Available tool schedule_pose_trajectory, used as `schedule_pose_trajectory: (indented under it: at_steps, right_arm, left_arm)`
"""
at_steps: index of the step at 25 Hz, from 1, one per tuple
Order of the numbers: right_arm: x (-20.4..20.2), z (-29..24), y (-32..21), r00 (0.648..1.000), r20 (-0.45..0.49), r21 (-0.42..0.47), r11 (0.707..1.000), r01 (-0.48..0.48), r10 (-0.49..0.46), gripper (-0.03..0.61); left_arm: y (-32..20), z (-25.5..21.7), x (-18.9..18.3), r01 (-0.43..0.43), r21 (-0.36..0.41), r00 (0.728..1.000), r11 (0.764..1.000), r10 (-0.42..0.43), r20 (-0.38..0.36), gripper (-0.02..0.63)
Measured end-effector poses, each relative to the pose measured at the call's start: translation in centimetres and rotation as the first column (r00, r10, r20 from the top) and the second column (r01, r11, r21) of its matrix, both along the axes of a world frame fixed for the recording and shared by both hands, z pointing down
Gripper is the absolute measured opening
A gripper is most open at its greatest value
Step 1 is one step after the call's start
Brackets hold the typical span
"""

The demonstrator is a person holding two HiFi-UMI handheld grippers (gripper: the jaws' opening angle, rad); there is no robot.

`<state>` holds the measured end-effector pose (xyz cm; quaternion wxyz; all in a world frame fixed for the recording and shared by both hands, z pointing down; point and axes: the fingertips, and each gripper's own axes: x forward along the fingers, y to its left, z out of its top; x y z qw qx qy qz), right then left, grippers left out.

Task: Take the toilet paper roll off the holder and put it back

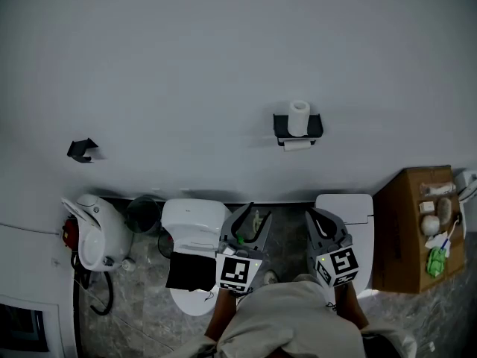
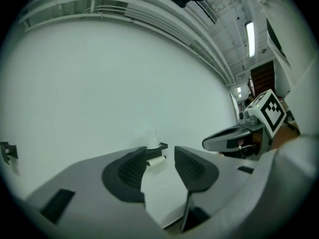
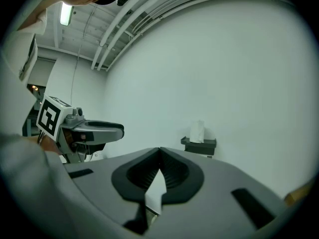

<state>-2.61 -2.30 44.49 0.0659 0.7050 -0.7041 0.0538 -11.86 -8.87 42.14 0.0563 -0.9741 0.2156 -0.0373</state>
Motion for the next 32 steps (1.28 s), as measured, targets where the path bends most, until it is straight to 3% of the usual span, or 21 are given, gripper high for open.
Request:
schedule_pose_trajectory:
  at_steps: [15,32]
  right_arm:
    - [0.8,0.9,-0.8,0.993,-0.037,-0.050,0.992,-0.117,0.115,-0.004]
    - [1.5,0.5,-4.5,0.995,-0.042,-0.024,0.996,-0.086,0.085,-0.004]
  left_arm:
    - [-2.5,1.0,1.7,-0.105,-0.040,0.994,0.994,0.103,-0.046,0.183]
    - [-5.4,1.0,2.3,-0.084,-0.033,0.995,0.996,0.082,-0.051,0.184]
